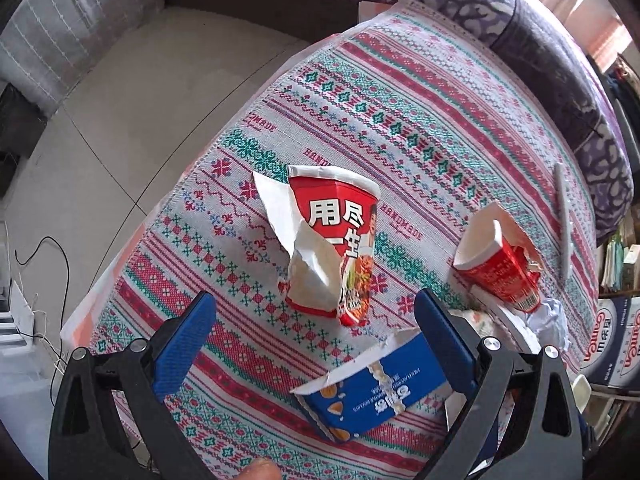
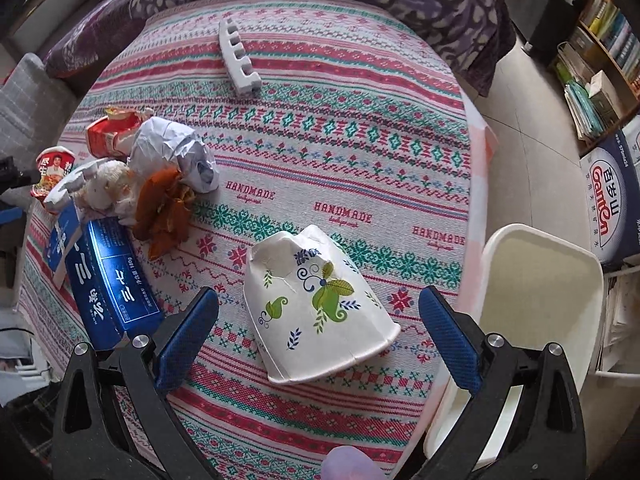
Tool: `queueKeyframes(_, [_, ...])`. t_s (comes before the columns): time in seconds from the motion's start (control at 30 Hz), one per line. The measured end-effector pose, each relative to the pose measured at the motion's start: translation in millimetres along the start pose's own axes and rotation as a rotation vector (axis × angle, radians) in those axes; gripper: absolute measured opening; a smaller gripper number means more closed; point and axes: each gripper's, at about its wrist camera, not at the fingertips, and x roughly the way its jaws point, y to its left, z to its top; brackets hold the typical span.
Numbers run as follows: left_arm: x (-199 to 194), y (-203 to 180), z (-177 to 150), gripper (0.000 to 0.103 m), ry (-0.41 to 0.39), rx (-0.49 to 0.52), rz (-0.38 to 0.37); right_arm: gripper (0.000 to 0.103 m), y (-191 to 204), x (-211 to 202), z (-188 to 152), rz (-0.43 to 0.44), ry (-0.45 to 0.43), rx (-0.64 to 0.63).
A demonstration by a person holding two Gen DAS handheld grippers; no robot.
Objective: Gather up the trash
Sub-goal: 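Grasp the red noodle cup with the left tool while the right tool grasps the white leaf-print cup, then carry the white leaf-print cup to the cream bin and release it with the right tool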
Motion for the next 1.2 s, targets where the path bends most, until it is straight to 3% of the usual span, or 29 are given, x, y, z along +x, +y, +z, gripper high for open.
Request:
queueKeyframes(0.23, [27.2, -4.2, 22.1, 0.096, 0.012, -0.020, -0.016, 0.096, 18.4, 26.6, 3.4, -0.022, 0.067, -0.094])
queueKeyframes(0.37, [39.7, 8.0, 26.7, 0.096, 0.049, -0.081, -0.041, 0.096, 21.5, 40.2, 4.5, -0.061, 0.083, -0.111])
queueKeyframes(0.43, [43.5, 15.4, 29.4, 0.089, 0.049, -0.108, -0.058, 0.092, 22.3, 44.5, 5.4, -0.066, 0.081, -0.113])
queueKeyframes(0.57, [45.9, 21.9, 29.9, 0.063, 0.050, -0.095, -0.065, 0.080, 19.9, 41.3, 6.7, -0.039, 0.047, -0.066])
queueKeyframes(0.8, [37.2, 22.6, 18.9, 0.057, 0.023, -0.066, -0.065, 0.070, 24.4, 31.8, 4.7, -0.045, 0.029, -0.015])
queueKeyframes(1.03, [-5.8, 9.1, 17.8, 0.057, -0.083, -0.042, -0.113, 0.069, 25.8, -18.5, 17.5, -0.015, -0.130, 0.064])
queueKeyframes(1.2, [-47.9, -14.0, 6.1, 0.057, -0.209, 0.022, -0.105, 0.069, -2.1, -53.0, 15.1, -0.012, -0.271, 0.157])
